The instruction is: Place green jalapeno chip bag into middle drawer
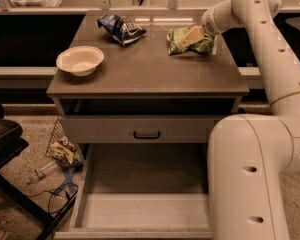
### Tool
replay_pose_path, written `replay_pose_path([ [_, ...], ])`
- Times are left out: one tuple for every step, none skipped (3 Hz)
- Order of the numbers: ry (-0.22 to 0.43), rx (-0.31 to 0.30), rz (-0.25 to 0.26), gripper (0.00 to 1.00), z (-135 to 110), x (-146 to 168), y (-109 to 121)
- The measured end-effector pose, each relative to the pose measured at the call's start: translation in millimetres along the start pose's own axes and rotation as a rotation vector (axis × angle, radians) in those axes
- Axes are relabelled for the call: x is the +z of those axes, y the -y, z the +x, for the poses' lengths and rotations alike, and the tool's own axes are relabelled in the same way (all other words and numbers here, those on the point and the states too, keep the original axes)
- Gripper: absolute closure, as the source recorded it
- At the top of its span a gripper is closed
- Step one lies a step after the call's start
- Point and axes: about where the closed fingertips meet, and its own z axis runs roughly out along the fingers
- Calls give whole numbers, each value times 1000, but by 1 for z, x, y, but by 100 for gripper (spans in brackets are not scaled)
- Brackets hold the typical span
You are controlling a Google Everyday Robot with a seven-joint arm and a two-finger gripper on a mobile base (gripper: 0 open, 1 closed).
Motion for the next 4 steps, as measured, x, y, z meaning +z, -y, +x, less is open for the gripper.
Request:
replay_pose_path([
  [-7, 48, -47, 18, 5, 15, -13],
  [-20, 89, -74, 49, 12, 25, -20],
  [-22, 86, -77, 72, 13, 28, -22],
  [-24, 87, -83, 96, 14, 32, -25],
])
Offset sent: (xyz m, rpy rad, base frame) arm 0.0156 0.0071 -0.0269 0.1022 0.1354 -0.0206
